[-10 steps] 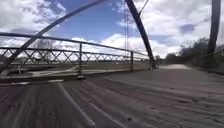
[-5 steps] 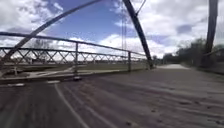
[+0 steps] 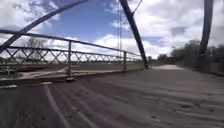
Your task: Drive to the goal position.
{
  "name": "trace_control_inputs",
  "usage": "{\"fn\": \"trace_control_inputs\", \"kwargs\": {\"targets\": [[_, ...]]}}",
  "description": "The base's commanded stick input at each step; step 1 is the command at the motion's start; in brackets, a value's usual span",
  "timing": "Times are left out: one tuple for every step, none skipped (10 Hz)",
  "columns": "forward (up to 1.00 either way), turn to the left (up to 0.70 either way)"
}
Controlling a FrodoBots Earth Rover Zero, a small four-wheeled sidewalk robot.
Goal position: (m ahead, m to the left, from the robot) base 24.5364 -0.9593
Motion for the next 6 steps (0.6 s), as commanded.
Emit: {"fn": "trace_control_inputs", "kwargs": {"targets": [[0.95, -0.36], [1.0, -0.38], [1.0, -0.38], [1.0, -0.38], [1.0, -0.38], [1.0, -0.38]]}}
